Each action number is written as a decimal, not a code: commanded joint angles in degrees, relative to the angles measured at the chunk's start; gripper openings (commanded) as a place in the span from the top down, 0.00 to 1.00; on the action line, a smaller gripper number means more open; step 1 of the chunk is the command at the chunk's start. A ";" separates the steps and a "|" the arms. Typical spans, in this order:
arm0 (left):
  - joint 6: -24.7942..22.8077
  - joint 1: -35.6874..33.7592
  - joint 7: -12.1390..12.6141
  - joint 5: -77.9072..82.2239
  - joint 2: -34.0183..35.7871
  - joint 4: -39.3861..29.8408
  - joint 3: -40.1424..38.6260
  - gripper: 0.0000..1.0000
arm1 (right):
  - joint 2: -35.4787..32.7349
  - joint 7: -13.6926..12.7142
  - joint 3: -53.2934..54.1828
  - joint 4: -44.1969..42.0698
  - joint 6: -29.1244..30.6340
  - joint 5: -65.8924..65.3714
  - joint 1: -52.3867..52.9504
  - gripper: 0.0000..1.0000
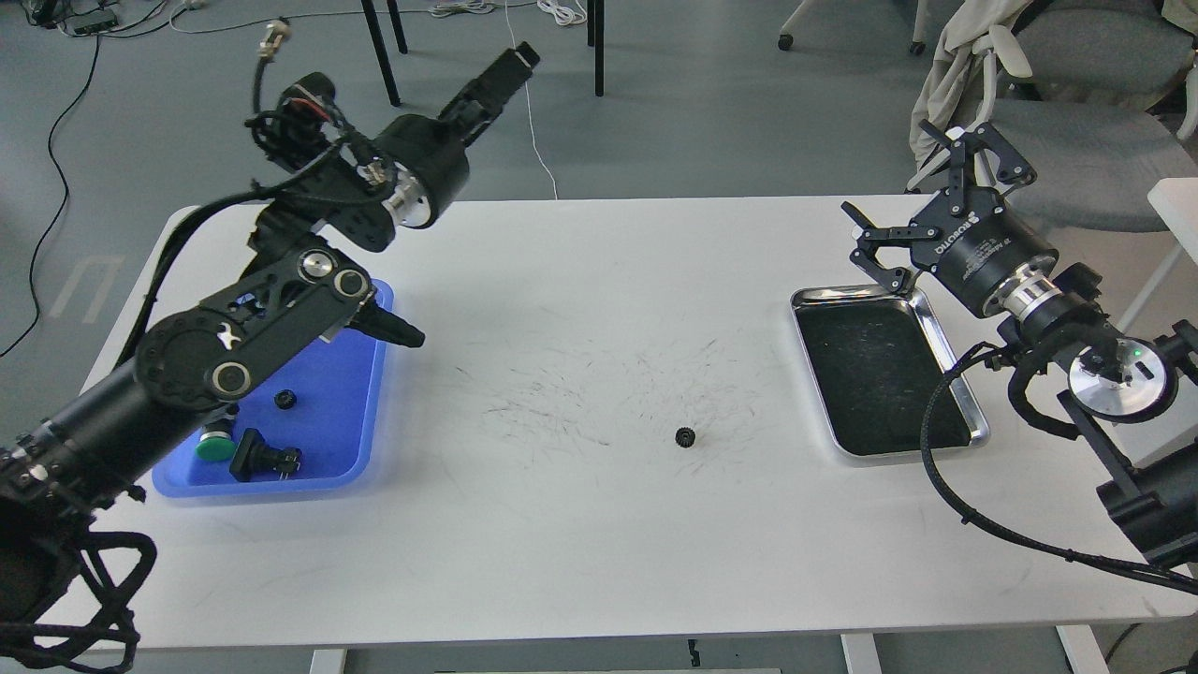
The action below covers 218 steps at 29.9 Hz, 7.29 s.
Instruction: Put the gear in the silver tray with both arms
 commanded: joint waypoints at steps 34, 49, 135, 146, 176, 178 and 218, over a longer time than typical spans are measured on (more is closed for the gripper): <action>-7.55 26.29 -13.66 -27.83 3.33 1.05 -21.47 0.02 | 6.94 -11.52 -93.30 7.44 1.31 -22.31 71.56 0.01; -7.64 27.34 -17.44 -27.56 3.42 1.05 -20.67 0.02 | 22.51 -10.82 -98.67 -4.34 3.24 -24.77 61.11 0.02; -7.64 26.29 -17.09 -27.21 4.21 1.75 -20.50 0.02 | -14.85 -3.78 -79.78 -10.58 3.16 -40.15 42.47 0.98; -7.64 26.29 -17.18 -27.21 4.21 1.84 -20.50 0.02 | -4.39 -3.08 -79.51 -22.88 0.70 -40.94 38.78 0.97; -7.64 26.20 -17.26 -27.13 4.39 3.16 -20.50 0.02 | 3.88 -2.73 -73.64 -29.84 0.79 -39.97 37.63 0.07; -7.64 26.11 -17.26 -27.12 4.39 3.16 -20.50 0.02 | 3.01 -2.64 -68.82 -28.61 0.87 -39.89 37.55 0.07; -28.47 22.86 -14.98 29.18 40.60 -19.35 -3.73 0.02 | 1.69 5.18 7.59 -16.64 13.93 22.87 -10.97 0.05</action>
